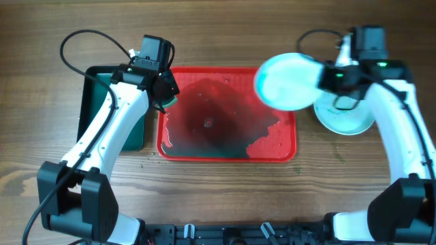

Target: Clean dirty plates on tray and stack at the side

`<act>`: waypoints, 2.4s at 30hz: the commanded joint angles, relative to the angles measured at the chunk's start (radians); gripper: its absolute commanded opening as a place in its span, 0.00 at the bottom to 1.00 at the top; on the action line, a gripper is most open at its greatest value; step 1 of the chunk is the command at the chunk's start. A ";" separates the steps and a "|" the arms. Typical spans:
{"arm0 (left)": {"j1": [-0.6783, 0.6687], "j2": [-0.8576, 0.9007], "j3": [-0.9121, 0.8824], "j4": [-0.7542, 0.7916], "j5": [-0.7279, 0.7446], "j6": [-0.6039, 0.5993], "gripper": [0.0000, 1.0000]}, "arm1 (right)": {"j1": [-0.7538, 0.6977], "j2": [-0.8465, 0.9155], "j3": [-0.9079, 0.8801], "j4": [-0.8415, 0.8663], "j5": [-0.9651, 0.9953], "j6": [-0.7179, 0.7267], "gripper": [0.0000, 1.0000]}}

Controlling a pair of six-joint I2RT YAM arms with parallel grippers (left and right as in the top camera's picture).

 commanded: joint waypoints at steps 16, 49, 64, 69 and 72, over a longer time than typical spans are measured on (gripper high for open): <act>0.013 0.005 0.004 -0.006 0.001 0.092 0.04 | -0.349 -0.030 -0.231 0.086 0.179 0.103 0.23; 0.363 0.014 0.137 -0.080 0.024 0.522 1.00 | 0.100 -0.045 0.041 -0.045 -0.167 -0.156 0.85; 0.351 -0.116 0.156 -0.076 0.031 0.522 1.00 | 0.100 -0.556 0.199 -0.282 -0.206 0.085 0.99; 0.351 -0.116 0.156 -0.076 0.031 0.523 1.00 | 0.100 -0.608 0.198 -0.283 -0.064 0.026 1.00; 0.351 -0.116 0.156 -0.076 0.031 0.522 1.00 | 0.103 -0.618 0.178 -0.134 -0.062 -0.103 1.00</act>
